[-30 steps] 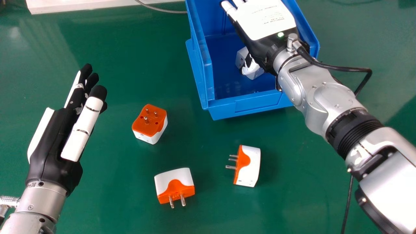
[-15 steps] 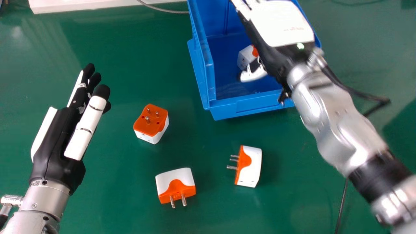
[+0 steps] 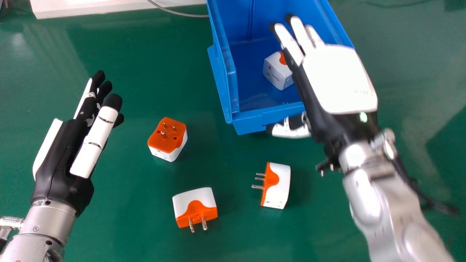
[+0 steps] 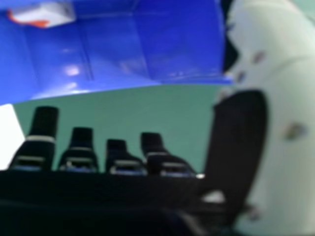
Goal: Pick all objects and put in blue box
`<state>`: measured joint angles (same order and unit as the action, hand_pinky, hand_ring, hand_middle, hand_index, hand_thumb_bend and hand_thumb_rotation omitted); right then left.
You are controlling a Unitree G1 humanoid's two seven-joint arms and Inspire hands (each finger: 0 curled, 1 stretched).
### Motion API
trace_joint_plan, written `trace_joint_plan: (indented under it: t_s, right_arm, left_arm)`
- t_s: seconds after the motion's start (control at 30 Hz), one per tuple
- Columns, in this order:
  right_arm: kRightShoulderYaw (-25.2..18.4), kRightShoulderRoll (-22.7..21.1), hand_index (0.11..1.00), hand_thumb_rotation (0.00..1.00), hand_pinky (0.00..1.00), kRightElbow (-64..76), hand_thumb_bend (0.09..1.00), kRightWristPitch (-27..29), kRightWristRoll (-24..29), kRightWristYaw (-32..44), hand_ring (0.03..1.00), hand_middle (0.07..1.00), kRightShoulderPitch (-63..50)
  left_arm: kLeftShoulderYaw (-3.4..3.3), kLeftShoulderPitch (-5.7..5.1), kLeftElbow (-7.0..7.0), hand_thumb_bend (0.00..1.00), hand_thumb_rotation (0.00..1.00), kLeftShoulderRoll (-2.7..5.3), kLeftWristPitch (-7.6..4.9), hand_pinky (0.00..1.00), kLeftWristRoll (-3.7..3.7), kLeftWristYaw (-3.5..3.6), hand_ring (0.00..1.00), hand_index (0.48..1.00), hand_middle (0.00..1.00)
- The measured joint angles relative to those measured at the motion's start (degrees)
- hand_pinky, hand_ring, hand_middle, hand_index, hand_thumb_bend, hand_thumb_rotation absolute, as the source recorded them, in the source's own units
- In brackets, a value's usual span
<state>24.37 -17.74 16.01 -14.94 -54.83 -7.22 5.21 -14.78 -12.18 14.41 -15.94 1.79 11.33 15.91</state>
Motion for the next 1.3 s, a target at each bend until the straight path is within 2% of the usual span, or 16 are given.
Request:
trace_joint_plan:
  t_s: [0.17,0.33,0.5,0.6,0.77,0.93,1.07,1.3]
  right_arm:
    - [0.99,3.97,0.949,0.09,0.81,9.8,0.592,-0.71,-1.55,-0.37,0.959,1.0,-12.46]
    - [2.18,6.16,0.94,0.1,0.81,14.36,0.573,0.54,-2.42,-3.18,0.959,0.996,-21.83]
    - [4.27,7.19,0.901,0.15,0.79,15.1,0.57,0.96,-8.59,-5.07,0.934,0.973,-26.93]
    - [4.67,7.12,0.89,0.17,0.78,14.73,0.568,1.69,-9.79,-5.83,0.927,0.965,-28.89]
    - [4.62,6.26,0.888,0.2,0.78,11.21,0.557,6.83,-6.32,-10.05,0.928,0.959,-32.06]
    - [3.76,5.72,0.882,0.21,0.77,7.69,0.554,10.67,-2.34,-10.45,0.918,0.95,-31.9]
    - [2.43,5.52,0.879,0.22,0.77,4.98,0.551,11.22,0.56,-8.66,0.911,0.944,-29.4]
    - [1.75,5.77,0.878,0.21,0.76,1.76,0.549,10.92,1.38,-5.57,0.906,0.939,-26.1]
  left_arm:
    - [-0.28,0.07,-0.26,0.57,0.83,-0.05,0.0,0.92,0.08,0.46,0.97,1.0,1.0]
    - [-0.35,0.05,-0.28,0.57,0.82,-0.06,0.04,0.92,0.12,0.48,0.97,1.0,1.0]
    - [-0.44,0.03,-0.28,0.56,0.82,-0.09,0.04,0.92,0.52,0.56,0.97,1.0,1.0]
    - [-0.5,0.03,-0.28,0.56,0.82,-0.11,0.04,0.92,0.58,0.59,0.97,1.0,1.0]
    - [-0.99,0.03,-0.31,0.56,0.82,-0.25,0.04,0.92,1.04,0.81,0.97,1.0,1.0]
    - [-1.05,0.05,-0.31,0.56,0.82,-0.26,0.04,0.92,1.06,0.92,0.97,1.0,1.0]
    - [-1.05,0.23,-0.36,0.56,0.82,-0.28,0.05,0.92,1.06,1.01,0.97,1.0,1.0]
    - [-1.07,0.56,-0.65,0.56,0.81,-0.31,0.04,0.91,1.04,1.05,0.97,1.0,1.0]
